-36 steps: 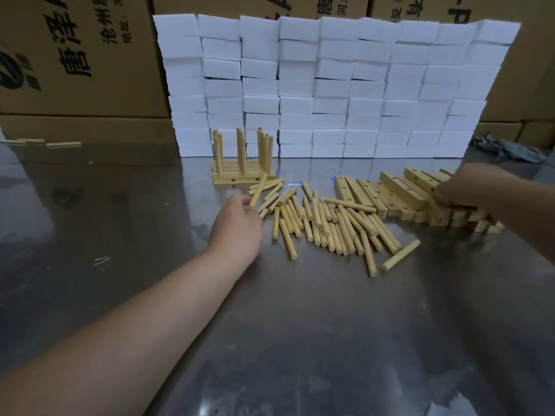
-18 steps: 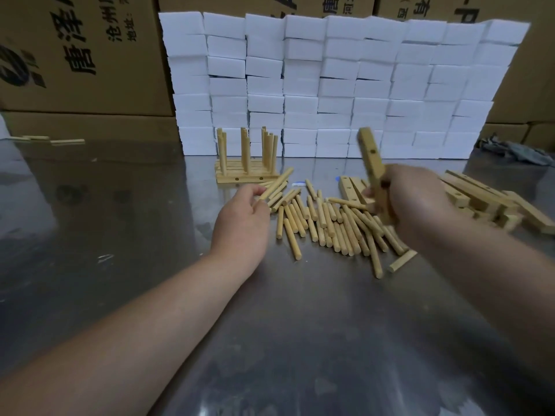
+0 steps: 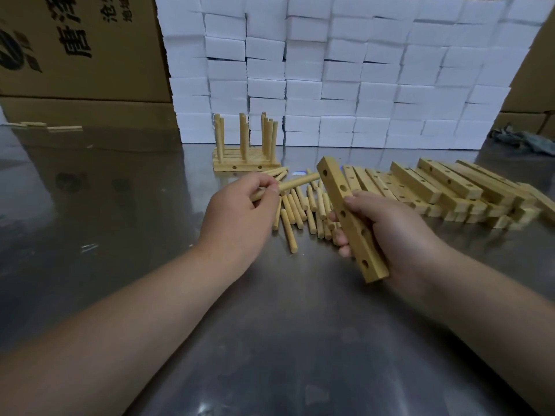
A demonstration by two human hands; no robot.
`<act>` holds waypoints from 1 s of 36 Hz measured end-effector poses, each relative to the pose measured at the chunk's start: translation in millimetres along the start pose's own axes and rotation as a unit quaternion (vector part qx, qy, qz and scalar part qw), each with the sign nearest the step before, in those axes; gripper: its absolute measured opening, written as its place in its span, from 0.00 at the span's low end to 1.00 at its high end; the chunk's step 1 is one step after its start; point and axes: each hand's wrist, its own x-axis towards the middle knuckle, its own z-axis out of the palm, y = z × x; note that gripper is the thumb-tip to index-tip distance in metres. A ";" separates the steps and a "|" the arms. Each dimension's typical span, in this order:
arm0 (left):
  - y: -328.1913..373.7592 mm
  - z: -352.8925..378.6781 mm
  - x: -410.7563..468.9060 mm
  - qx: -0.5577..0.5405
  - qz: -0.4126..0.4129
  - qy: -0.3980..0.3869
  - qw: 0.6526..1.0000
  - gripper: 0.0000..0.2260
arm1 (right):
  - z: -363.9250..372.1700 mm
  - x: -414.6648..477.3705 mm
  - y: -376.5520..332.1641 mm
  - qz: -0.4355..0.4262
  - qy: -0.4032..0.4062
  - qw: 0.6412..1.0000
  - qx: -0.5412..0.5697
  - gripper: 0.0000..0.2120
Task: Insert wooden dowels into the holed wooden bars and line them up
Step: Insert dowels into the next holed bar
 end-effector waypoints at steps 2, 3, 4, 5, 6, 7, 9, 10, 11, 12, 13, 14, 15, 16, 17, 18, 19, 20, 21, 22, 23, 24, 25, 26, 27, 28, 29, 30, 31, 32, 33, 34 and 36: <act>0.7 -0.3 -0.8 -0.009 0.004 -0.002 1.000 0.15 | 0.3 0.2 0.4 -0.003 -0.014 1.000 0.010 0.07; 0.8 -0.4 -0.9 -0.012 0.004 -0.002 1.000 0.15 | 0.1 0.1 0.5 0.001 -0.022 1.000 0.016 0.07; 0.9 -0.4 -0.9 -0.013 0.004 0.000 1.000 0.14 | -0.5 0.0 0.4 0.003 -0.029 0.999 0.021 0.08; 0.8 -0.5 -1.0 -0.015 0.005 0.003 1.000 0.14 | -1.4 0.2 0.4 0.004 -0.033 0.999 0.023 0.09; 0.8 -0.6 -1.2 -0.015 0.007 0.006 1.000 0.14 | -2.0 0.6 0.6 0.004 -0.035 0.999 0.025 0.10; 0.7 -0.8 -1.4 -0.015 0.009 0.006 1.000 0.14 | -2.4 0.6 0.6 0.003 -0.037 0.999 0.025 0.10; 0.6 -1.3 -1.9 -0.011 0.012 0.003 1.000 0.13 | -2.5 1.5 1.4 0.001 -0.044 0.999 0.023 0.11; 1.1 -1.5 -2.0 -0.011 0.014 0.000 1.000 0.13 | -2.6 2.1 1.7 -0.001 -0.050 0.999 0.022 0.14; 1.6 -1.7 -2.4 -0.012 0.016 -0.003 1.000 0.13 | -2.3 2.0 1.9 -0.004 -0.056 0.998 0.019 0.16; 2.2 -1.9 -2.7 -0.014 0.017 -0.005 1.000 0.14 | -2.0 2.2 2.2 -0.007 -0.060 0.998 0.017 0.19; 2.8 -2.1 -3.0 -0.014 0.018 -0.007 1.000 0.14 | -1.9 2.3 2.5 -0.010 -0.062 0.998 0.014 0.20; 3.4 -2.3 -3.2 -0.015 0.018 -0.008 1.000 0.14 | -1.9 2.5 2.9 -0.012 -0.063 0.998 0.011 0.20; 4.1 -2.6 -3.4 -0.016 0.017 -0.009 1.000 0.13 | -2.1 2.7 3.3 -0.014 -0.063 0.998 0.008 0.20; 4.7 -2.8 -3.6 -0.017 0.017 -0.011 1.000 0.13 | -2.1 2.9 3.6 -0.015 -0.064 0.998 0.007 0.21; 5.1 -3.1 -3.7 -0.017 0.017 -0.015 1.000 0.13 | -2.4 3.1 3.9 -0.016 -0.064 0.998 0.006 0.21; 5.4 -3.3 -3.8 -0.017 0.017 -0.018 1.000 0.13 | -2.7 3.4 4.1 -0.017 -0.064 0.998 0.006 0.22; 5.6 -3.5 -3.9 -0.018 0.017 -0.021 0.999 0.12 | -2.9 3.4 4.0 -0.018 -0.063 0.998 0.006 0.22; 5.8 -3.6 -4.1 -0.020 0.017 -0.024 0.999 0.12 | -3.2 3.3 3.8 -0.019 -0.061 0.998 0.004 0.22; 6.0 -3.8 -4.4 -0.020 0.017 -0.027 0.999 0.12 | -3.5 3.0 3.6 -0.020 -0.060 0.998 0.003 0.22; 6.2 -3.7 -4.5 -0.019 0.018 -0.030 0.999 0.11 | -3.7 2.8 3.3 -0.021 -0.061 0.998 0.003 0.21; 6.3 -3.5 -4.7 -0.017 0.019 -0.032 0.999 0.11 | -3.8 2.4 3.0 -0.021 -0.061 0.998 0.004 0.21; 6.3 -3.4 -4.8 -0.015 0.021 -0.033 0.999 0.12 | -3.8 2.0 2.7 -0.022 -0.062 0.998 0.006 0.20; 6.5 -3.5 -5.0 -0.013 0.023 -0.034 0.999 0.12 | -3.8 1.7 2.4 -0.023 -0.063 0.998 0.007 0.20; 6.6 -3.8 -5.3 -0.010 0.025 -0.036 0.999 0.12 | -3.8 1.4 2.1 -0.023 -0.063 0.998 0.007 0.19; 6.7 -4.0 -5.6 -0.007 0.029 -0.038 0.999 0.12 | -3.7 1.1 1.8 -0.025 -0.064 0.998 0.007 0.18; 6.7 -4.4 -5.8 -0.003 0.033 -0.040 0.999 0.11 | -3.9 0.8 1.6 -0.026 -0.066 0.997 0.007 0.17; 6.7 -4.8 -5.9 0.002 0.036 -0.042 0.998 0.11 | -4.2 0.7 1.5 -0.029 -0.069 0.997 0.005 0.17; 6.7 -5.0 -5.8 0.007 0.039 -0.042 0.998 0.11 | -4.6 0.8 1.5 -0.032 -0.071 0.997 0.002 0.17; 6.4 -5.1 -5.6 0.010 0.041 -0.042 0.998 0.11 | -5.1 0.8 1.7 -0.035 -0.072 0.997 -0.003 0.17; 6.0 -5.0 -5.3 0.013 0.042 -0.042 0.998 0.10 | -5.6 1.1 1.8 -0.038 -0.071 0.997 -0.010 0.17; 5.8 -5.0 -5.0 0.014 0.043 -0.042 0.998 0.09 | -6.0 1.2 1.9 -0.041 -0.068 0.997 -0.016 0.17; 5.8 -5.0 -4.8 0.015 0.045 -0.042 0.998 0.08 | -6.4 1.2 1.8 -0.043 -0.066 0.997 -0.022 0.18; 5.7 -5.6 -4.3 0.025 0.054 -0.041 0.997 0.06 | -6.9 0.8 1.4 -0.047 -0.065 0.996 -0.035 0.19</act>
